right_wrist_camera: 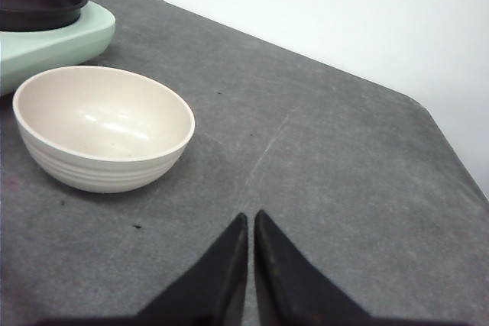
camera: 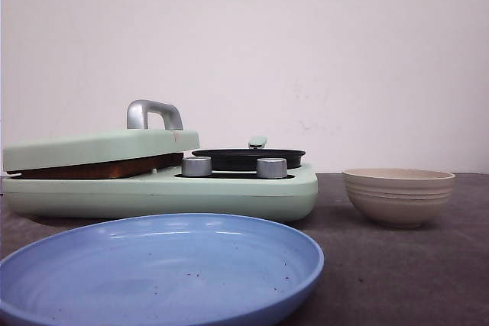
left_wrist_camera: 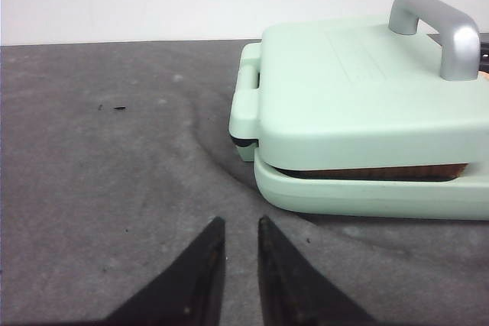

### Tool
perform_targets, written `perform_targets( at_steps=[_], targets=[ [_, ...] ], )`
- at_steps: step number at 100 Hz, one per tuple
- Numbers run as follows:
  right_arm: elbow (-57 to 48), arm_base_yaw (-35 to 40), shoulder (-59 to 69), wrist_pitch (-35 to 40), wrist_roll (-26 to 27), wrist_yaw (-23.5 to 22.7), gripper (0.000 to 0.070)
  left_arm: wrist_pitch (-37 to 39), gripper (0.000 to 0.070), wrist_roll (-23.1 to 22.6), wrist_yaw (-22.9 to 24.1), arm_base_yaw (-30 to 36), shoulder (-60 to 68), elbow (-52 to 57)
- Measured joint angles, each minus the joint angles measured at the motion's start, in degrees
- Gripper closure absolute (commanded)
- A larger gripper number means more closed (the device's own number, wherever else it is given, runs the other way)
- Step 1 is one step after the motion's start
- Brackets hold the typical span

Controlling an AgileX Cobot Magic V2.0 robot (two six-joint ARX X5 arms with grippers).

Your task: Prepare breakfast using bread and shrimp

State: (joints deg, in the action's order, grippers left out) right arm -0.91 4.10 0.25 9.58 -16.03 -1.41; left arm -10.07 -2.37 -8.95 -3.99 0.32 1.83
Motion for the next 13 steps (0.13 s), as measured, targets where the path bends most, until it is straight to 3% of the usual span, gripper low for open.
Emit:
perform_targets(
  at_steps=[13],
  targets=[
    [0.0,0.0,0.0,-0.02,0.02,0.0,0.0693,0.0,0.07,0.0,-0.02,0.0,0.0,0.0]
  ],
)
